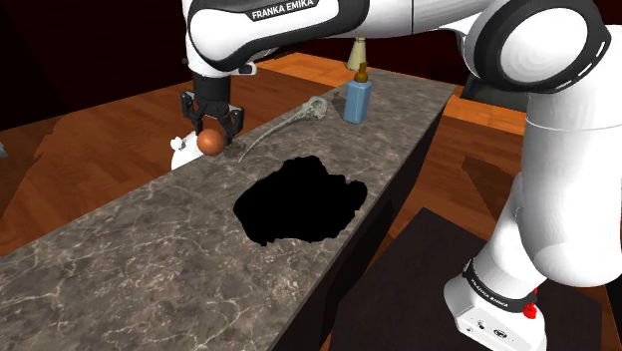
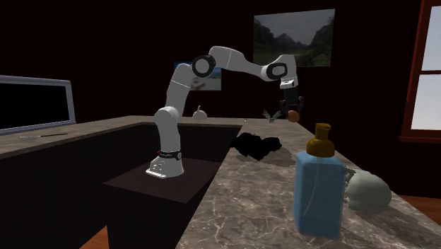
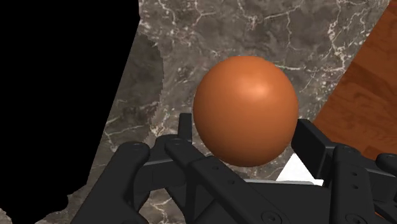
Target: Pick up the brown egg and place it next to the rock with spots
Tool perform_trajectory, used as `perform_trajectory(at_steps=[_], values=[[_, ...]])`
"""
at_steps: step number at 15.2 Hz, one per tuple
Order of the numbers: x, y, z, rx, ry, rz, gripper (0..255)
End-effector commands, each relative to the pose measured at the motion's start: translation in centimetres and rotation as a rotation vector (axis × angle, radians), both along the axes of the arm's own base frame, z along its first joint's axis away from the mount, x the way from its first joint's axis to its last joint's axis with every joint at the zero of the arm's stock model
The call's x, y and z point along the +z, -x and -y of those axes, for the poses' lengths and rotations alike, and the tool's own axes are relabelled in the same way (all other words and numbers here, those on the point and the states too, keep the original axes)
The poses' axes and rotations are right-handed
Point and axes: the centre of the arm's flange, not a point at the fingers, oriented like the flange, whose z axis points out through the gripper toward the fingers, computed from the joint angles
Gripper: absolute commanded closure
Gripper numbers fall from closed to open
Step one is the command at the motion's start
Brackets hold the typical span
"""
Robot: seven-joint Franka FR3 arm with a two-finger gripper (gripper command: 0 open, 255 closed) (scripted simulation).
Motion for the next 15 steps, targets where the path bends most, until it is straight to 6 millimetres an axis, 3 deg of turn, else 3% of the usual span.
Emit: perform_trajectory(at_steps=[1,4,15], values=[[0.0,-0.8,-2.6,-0.001,0.000,0.001,255],[0.0,-1.7,-6.3,-0.001,0.000,0.001,255],[-5.9,-1.7,-6.3,-0.001,0.000,0.001,255]])
